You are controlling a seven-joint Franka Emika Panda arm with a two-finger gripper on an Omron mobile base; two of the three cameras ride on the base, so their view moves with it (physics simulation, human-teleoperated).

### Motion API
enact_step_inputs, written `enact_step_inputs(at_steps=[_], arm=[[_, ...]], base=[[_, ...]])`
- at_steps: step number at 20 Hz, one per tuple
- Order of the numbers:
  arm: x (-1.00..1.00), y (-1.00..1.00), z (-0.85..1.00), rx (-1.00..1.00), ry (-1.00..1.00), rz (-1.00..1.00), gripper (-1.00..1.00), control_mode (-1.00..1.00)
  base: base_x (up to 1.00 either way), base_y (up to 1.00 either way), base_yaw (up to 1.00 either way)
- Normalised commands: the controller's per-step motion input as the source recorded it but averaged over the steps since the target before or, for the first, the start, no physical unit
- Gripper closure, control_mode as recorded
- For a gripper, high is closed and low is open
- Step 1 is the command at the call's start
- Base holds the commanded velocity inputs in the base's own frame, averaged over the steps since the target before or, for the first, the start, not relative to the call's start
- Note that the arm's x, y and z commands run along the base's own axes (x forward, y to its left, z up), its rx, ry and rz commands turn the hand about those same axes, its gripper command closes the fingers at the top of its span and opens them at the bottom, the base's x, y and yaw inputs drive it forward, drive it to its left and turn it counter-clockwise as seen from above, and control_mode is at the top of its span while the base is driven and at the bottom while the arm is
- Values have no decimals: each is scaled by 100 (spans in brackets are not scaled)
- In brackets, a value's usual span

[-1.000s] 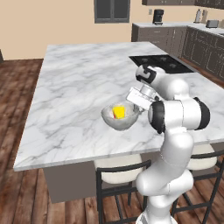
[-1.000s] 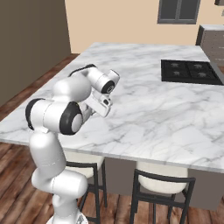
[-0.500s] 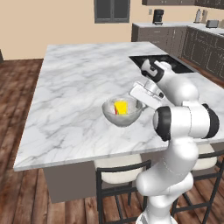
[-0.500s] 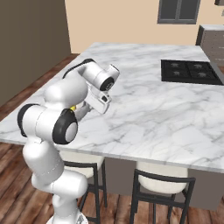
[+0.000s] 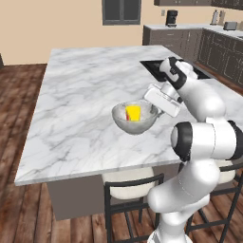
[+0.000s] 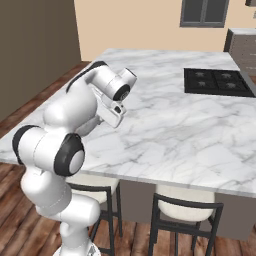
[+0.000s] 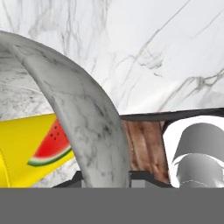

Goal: Place the cup inside the bowl on the dining table and move the bowl to any counter.

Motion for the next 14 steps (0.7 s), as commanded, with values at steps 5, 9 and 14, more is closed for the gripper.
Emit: enact_step_inputs(at_steps=[5, 9, 14], arm=[[-40, 0, 25, 3, -2, 0, 100, -100], [-45, 0, 19, 4, -2, 0, 100, -100], [-28, -1, 8, 4, -3, 0, 100, -100]], base=[[0, 0, 0], [0, 0, 0], [0, 0, 0]])
